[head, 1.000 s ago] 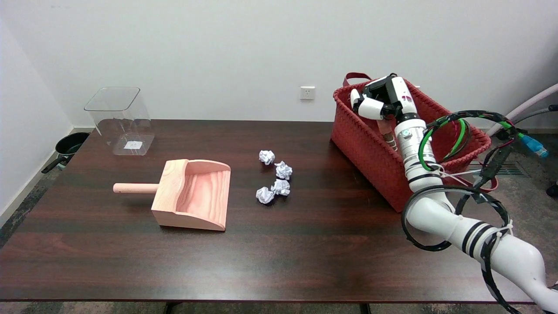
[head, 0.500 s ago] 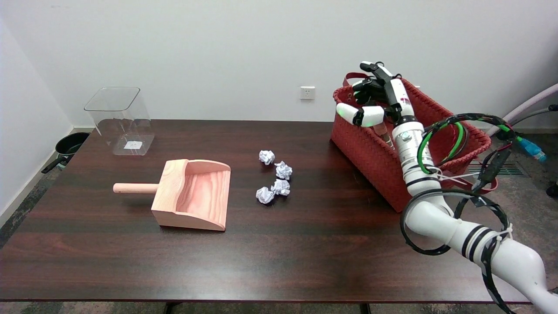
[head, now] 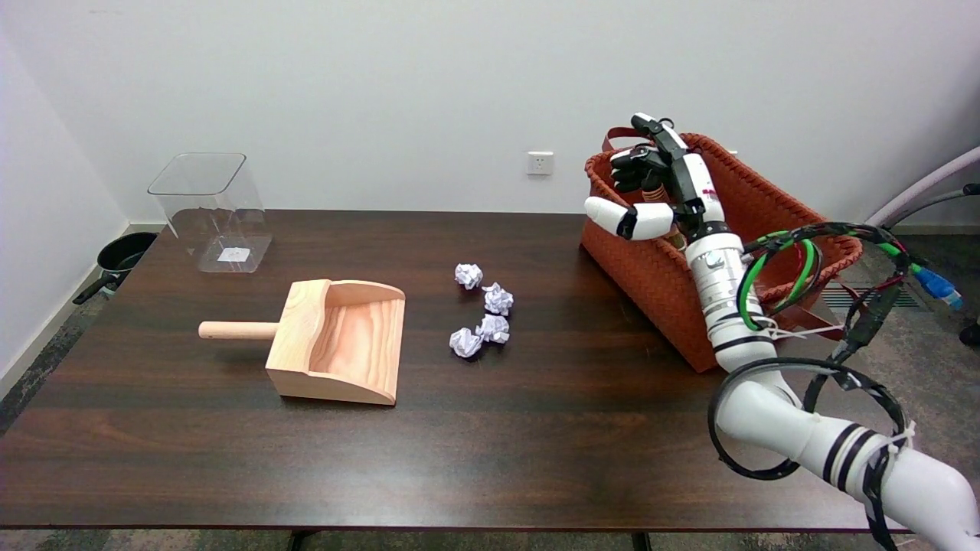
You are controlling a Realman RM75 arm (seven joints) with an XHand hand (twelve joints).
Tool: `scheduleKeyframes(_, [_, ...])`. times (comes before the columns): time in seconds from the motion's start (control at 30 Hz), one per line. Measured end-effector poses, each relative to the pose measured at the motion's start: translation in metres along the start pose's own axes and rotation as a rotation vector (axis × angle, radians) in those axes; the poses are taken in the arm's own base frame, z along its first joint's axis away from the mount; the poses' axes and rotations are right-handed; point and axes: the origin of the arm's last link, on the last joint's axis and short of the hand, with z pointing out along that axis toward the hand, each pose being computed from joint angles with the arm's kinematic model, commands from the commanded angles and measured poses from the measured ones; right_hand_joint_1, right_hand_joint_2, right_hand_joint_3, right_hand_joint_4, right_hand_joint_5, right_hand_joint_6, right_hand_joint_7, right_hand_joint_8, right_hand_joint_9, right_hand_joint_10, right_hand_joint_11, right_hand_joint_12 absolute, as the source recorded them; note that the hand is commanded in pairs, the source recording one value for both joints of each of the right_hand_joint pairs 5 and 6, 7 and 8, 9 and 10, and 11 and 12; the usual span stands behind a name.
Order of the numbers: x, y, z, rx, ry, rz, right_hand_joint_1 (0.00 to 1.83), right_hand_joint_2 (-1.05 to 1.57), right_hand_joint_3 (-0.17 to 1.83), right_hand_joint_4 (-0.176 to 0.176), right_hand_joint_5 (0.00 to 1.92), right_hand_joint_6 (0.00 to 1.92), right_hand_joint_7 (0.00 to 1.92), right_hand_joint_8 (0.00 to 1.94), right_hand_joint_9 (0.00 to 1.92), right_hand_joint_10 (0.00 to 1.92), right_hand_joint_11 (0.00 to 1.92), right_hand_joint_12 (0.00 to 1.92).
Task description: Pick up the broom in the basket.
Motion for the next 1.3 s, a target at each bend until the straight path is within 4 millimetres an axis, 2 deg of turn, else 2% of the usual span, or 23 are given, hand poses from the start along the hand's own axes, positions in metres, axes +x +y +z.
scheduleKeyframes(0.7, [0.002,-0.010,-0.029,0.005,-0.030,0.050,1.09,-0.08,0.93,0.000,0.34,0.34,0.78,0.78,0.87,0.87,0.86,0.86])
scheduleKeyframes(0.9, [0.003,-0.008,-0.033,-0.003,-0.033,0.046,1.07,-0.16,1.00,0.000,0.33,0.33,0.75,0.75,0.87,0.87,0.89,0.89])
scheduleKeyframes(1.3, [0.008,-0.003,-0.030,-0.010,-0.025,0.024,1.07,-0.16,1.00,0.000,0.33,0.33,0.77,0.77,0.88,0.88,0.90,0.90])
